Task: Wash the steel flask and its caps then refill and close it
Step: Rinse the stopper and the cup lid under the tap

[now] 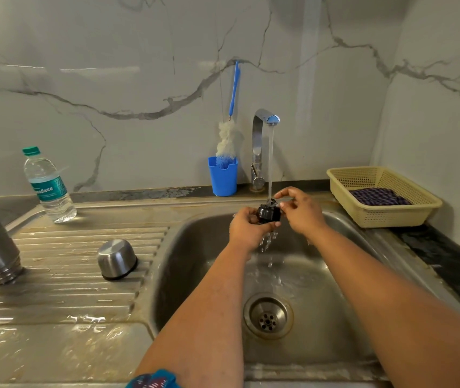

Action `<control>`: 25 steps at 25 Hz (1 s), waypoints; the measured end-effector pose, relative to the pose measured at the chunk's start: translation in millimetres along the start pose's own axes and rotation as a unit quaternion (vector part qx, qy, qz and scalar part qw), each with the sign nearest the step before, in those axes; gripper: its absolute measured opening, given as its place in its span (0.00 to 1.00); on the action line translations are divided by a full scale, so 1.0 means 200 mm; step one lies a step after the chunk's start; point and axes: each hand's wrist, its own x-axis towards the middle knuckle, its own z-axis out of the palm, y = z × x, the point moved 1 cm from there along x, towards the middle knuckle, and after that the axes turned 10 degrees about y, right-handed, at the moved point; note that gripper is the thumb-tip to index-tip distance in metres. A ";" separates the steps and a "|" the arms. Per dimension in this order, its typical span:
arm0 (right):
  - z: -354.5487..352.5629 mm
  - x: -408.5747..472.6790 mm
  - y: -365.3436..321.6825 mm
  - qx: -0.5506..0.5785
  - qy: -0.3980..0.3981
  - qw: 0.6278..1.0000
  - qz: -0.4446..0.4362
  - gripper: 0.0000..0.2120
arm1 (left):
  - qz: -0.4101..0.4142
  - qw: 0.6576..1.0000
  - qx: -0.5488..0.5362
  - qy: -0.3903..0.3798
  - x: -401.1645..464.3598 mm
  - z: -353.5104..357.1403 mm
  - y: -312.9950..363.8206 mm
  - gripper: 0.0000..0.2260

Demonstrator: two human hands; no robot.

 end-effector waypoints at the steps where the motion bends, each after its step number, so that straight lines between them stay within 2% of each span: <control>1: 0.00 -0.01 0.00 -0.013 -0.013 0.999 -0.026 0.11 | 0.001 1.000 0.002 0.006 0.00 0.00 0.00 0.22; 6: -0.01 -0.04 -0.03 -0.063 -0.040 0.991 -0.113 0.15 | 0.018 0.999 0.028 0.031 -0.02 0.00 0.03 0.19; 10: 0.01 -0.03 -0.06 -0.082 -0.068 0.989 -0.101 0.16 | 0.042 0.997 0.048 0.046 -0.02 -0.01 0.03 0.19; 17: 0.00 -0.04 -0.09 -0.173 -0.019 0.978 -0.114 0.10 | 0.111 0.988 0.096 0.050 -0.05 0.04 0.08 0.16; 23: -0.01 0.00 -0.05 -0.093 -0.079 0.988 -0.095 0.17 | 0.056 0.997 0.035 0.043 -0.01 0.00 0.04 0.19; 25: -0.02 0.01 -0.04 -0.090 -0.061 0.989 -0.102 0.17 | 0.039 0.999 0.018 0.029 0.00 -0.01 0.03 0.21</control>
